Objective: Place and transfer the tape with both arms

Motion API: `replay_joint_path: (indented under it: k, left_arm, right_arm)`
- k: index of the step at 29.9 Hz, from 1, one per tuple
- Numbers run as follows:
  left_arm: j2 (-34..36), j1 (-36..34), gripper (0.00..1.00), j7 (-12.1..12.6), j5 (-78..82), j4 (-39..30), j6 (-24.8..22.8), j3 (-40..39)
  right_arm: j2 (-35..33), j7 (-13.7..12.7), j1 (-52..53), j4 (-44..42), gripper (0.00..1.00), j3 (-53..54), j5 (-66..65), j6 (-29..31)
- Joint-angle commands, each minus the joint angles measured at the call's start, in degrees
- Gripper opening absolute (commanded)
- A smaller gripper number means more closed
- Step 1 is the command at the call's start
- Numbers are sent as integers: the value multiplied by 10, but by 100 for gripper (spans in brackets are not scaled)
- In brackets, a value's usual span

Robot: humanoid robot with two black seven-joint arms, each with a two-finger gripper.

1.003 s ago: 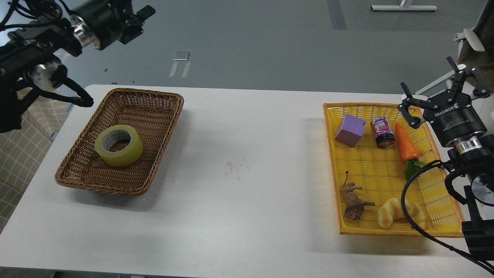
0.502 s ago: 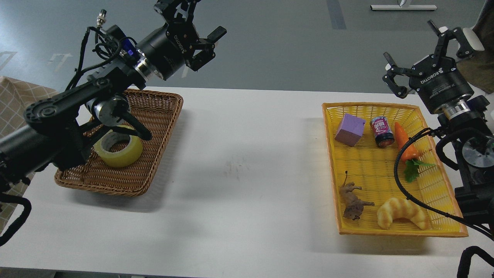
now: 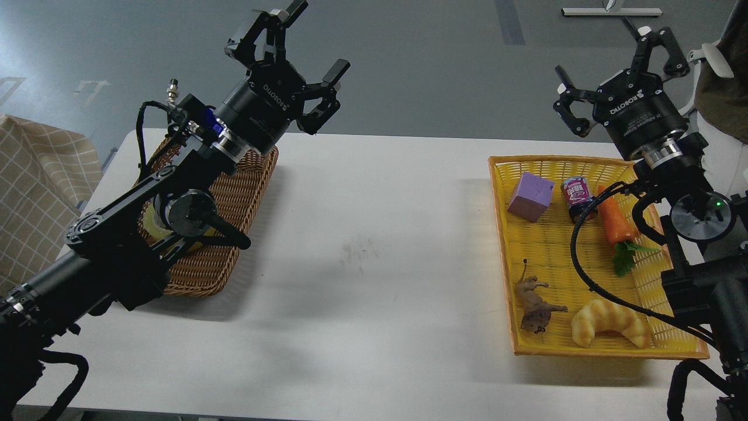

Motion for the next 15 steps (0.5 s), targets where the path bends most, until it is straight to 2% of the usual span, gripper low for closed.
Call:
replay_joint_path:
  k: [1, 8, 15]
  left_arm:
    - [-14, 12, 98, 2, 0, 8, 0, -11]
    - [-27, 28, 98, 2, -1, 32, 0, -71]
    - [-39, 33, 98, 2, -1, 41, -14, -83]
  right_arm:
    - [14, 1, -5, 2, 100, -18, 1, 0]
    - [43, 0, -7, 5, 100, -22, 0, 0]
    - [55, 3, -19, 11, 100, -27, 5, 0]
